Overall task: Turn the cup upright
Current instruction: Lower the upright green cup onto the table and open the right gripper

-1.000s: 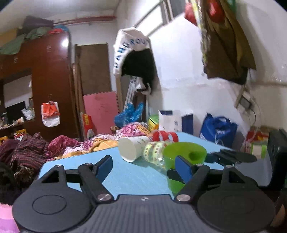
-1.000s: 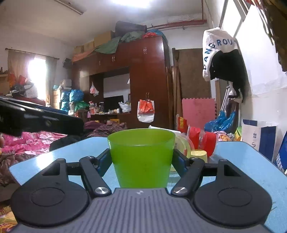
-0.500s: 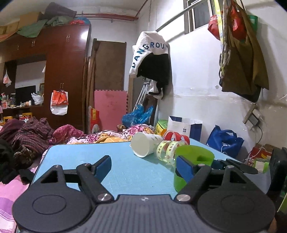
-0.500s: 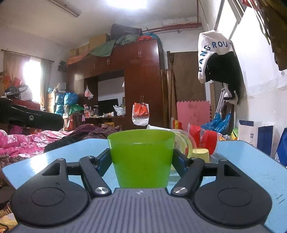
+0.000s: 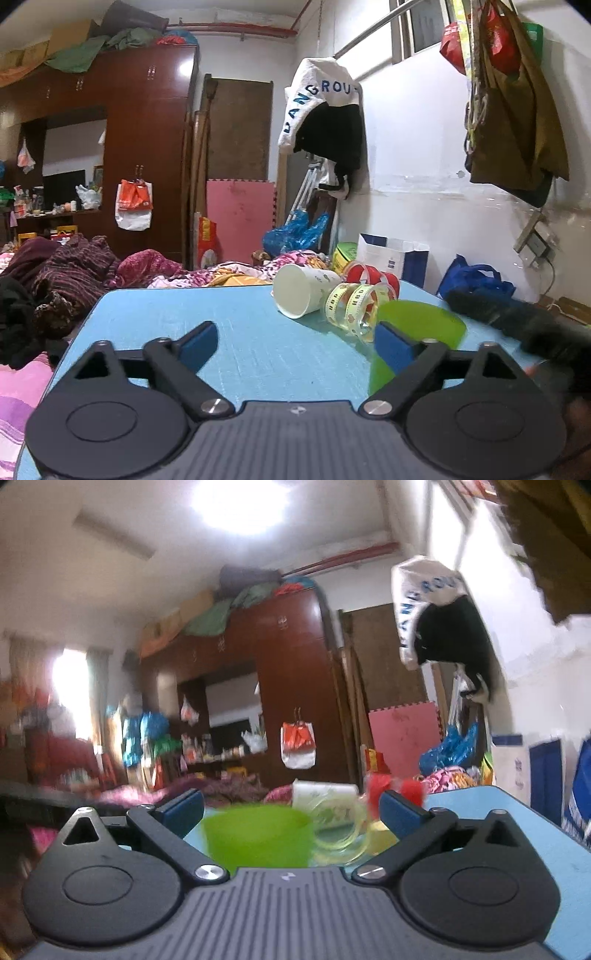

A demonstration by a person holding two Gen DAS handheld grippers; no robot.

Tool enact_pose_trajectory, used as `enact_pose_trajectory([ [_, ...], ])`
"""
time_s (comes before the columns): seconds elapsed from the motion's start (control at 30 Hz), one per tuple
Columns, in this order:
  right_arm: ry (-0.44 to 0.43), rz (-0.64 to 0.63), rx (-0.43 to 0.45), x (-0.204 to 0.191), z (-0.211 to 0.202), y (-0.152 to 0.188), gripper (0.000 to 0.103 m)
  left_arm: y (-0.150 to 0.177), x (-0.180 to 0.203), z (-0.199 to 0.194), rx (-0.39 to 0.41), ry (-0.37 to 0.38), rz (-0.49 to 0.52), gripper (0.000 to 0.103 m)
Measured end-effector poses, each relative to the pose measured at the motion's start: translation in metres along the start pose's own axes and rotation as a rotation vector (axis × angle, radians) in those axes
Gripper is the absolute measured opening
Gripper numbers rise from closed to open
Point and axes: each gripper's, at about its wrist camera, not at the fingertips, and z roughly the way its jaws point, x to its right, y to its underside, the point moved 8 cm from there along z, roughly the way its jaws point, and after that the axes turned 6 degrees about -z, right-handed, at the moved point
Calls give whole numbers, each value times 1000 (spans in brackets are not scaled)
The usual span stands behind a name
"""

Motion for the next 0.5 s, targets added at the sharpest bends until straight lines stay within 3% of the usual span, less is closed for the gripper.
enact_pose_trajectory([
  [0.3, 86, 126, -163, 51, -24, -11, 102, 1, 18, -8, -9, -58, -12, 96],
  [0.4, 122, 67, -243, 48, -32, -12, 102, -2, 25, -28, -5, -68, -22, 97],
  [0.5, 138, -43, -260, 35, -43, -19, 102, -6, 35, -44, -15, -105, -7, 98],
])
